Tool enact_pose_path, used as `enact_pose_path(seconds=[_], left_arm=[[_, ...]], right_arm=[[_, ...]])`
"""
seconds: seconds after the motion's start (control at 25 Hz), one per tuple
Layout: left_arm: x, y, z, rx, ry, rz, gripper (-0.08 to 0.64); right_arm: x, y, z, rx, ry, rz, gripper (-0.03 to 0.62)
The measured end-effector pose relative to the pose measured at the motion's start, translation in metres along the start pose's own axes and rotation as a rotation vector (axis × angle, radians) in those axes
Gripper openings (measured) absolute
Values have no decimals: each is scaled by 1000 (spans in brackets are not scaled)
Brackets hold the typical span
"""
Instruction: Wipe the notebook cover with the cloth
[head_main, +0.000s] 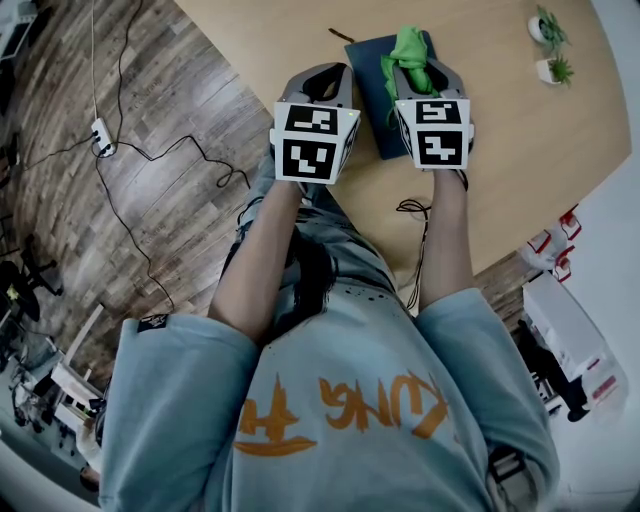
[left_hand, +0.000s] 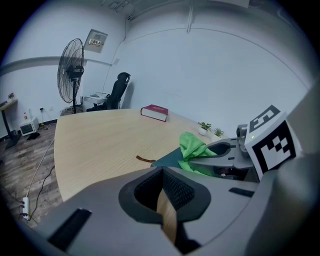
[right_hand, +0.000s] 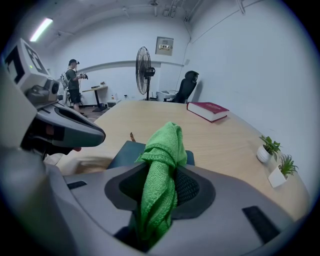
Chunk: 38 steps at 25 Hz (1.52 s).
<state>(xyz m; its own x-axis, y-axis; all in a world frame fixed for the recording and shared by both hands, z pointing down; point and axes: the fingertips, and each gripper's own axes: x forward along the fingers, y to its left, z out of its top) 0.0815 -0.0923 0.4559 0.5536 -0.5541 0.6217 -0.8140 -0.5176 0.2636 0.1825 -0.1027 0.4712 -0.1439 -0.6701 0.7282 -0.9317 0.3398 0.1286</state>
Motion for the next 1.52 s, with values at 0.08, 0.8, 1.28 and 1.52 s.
enact_pose_path(seconds=[0.08, 0.8, 1.28, 1.52], left_arm=[[-2, -1, 0, 3, -3, 0, 15], [-13, -15, -7, -5, -22, -26, 15], [-27, -23, -15, 3, -37, -24, 15], [-33, -31, -20, 11, -40, -30, 15]], right_arm=[[-3, 1, -2, 2, 2, 1, 123], [-22, 8, -21, 0, 6, -12, 123], [-42, 13, -41, 4, 3, -23, 123], [-54, 18, -53, 20, 8, -22, 123]])
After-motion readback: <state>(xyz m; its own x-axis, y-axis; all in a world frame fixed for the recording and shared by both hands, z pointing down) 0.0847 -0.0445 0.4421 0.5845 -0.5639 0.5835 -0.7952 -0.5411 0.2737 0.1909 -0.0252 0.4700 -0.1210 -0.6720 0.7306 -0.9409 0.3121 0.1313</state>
